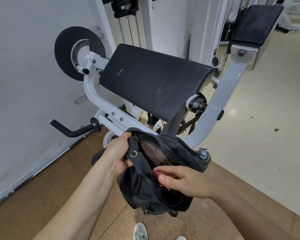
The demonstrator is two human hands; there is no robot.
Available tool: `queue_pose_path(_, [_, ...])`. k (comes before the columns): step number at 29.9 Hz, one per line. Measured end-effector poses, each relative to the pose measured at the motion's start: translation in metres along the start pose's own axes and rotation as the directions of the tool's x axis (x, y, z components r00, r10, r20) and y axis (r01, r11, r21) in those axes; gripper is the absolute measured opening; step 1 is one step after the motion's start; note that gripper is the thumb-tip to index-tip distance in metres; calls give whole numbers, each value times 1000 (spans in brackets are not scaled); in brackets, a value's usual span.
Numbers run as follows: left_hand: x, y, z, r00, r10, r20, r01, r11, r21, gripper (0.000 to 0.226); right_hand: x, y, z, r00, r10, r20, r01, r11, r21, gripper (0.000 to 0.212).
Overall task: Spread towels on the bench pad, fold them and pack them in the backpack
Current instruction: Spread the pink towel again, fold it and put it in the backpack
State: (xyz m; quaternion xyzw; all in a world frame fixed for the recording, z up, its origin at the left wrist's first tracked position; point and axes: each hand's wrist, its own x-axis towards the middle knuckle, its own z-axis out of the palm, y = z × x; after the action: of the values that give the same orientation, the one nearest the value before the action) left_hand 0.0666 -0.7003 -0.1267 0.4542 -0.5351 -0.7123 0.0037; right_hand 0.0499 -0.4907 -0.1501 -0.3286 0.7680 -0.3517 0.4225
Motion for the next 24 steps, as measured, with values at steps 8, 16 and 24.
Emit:
queue_pose_path(8, [-14, 15, -4, 967, 15, 254, 25, 988, -151, 21, 14, -20, 15, 761, -175, -624, 105, 983, -147, 21])
queue_pose_path(16, [-10, -120, -40, 996, -78, -52, 88, 968, 236, 27, 9, -65, -58, 626, -73, -777, 362, 909, 206, 36])
queue_pose_path(24, [34, -222, -10, 906, -398, 146, 409, 911, -49, 47, 7, -72, -72, 551, -42, -833, 401, 889, 221, 34])
